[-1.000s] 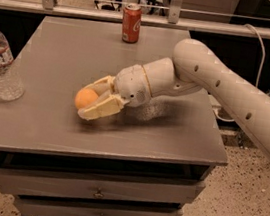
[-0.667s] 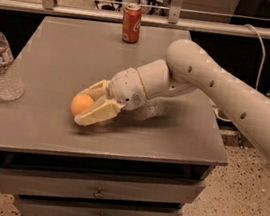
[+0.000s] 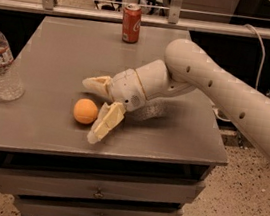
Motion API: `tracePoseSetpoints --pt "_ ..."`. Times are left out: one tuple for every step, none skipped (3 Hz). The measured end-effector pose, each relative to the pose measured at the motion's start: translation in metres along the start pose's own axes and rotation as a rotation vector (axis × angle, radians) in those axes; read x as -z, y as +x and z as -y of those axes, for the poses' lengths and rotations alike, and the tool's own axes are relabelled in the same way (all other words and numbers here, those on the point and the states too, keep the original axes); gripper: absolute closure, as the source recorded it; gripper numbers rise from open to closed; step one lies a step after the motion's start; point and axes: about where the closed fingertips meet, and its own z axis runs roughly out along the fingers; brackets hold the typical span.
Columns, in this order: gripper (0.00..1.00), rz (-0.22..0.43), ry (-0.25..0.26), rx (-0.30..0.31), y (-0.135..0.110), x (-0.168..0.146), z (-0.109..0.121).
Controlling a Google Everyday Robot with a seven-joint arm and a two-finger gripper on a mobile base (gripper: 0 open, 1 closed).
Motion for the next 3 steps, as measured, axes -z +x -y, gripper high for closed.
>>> tracePoseSetpoints --pt "0.00 0.039 0.062 -0.018 0.000 0.030 0.006" --pt "0.00 0.108 0.210 -0.008 -0.011 0.093 0.013" --pt "0.00 0.111 0.218 -0.010 -0.011 0.097 0.011"
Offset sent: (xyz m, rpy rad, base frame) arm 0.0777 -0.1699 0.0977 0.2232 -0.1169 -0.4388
